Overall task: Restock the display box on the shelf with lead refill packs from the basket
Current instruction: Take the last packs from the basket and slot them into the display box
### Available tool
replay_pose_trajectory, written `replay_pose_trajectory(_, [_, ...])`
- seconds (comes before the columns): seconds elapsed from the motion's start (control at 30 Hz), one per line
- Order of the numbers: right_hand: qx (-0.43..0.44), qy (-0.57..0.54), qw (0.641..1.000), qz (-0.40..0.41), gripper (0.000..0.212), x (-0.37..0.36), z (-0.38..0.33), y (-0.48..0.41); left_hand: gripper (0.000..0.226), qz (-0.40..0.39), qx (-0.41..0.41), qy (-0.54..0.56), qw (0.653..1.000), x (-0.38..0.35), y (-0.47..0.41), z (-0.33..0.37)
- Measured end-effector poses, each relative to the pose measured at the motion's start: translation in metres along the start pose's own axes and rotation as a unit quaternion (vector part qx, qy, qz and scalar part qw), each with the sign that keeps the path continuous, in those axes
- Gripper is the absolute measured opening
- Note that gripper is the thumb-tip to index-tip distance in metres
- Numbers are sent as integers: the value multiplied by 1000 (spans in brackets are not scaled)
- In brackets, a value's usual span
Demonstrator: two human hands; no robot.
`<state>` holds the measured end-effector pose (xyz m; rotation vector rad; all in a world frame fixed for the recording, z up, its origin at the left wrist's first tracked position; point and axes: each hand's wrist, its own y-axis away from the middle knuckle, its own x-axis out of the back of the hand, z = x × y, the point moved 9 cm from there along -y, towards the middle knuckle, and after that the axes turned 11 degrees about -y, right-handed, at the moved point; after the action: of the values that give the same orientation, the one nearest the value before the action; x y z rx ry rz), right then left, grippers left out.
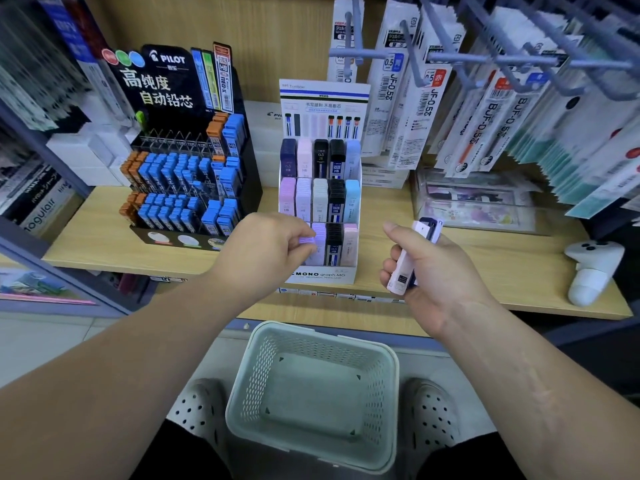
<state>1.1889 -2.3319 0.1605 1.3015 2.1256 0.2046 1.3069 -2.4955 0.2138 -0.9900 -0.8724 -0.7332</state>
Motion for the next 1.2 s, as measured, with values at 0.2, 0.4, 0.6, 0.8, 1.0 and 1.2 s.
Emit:
replay_pose_trajectory(0.2, [-41,1,998,-43,30,-8,5,7,13,4,14,19,1000,-12,-6,3])
replay_pose_trajectory(0.4, [-44,8,998,-36,29,-1,0,7,14,-8,3,-5,1000,-16,-16,5])
replay_pose_trajectory(0.6, [-55,10,998,-37,31,4,-1,8,16,-53,-12,-20,998,-18,-24,5])
replay_pose_trajectory(0.8, [-60,16,997,-43,31,5,1,9,18,-88,-31,-58,994,-28,-21,6])
replay_pose_trajectory(1.0, [-59,19,997,-48,31,5,1,9,22,-83,-24,-136,987,-34,-16,10])
replay_pose_trajectory(1.2, [-21,15,999,-29,29,2,1,6,20,-44,74,44,995,-8,-10,25])
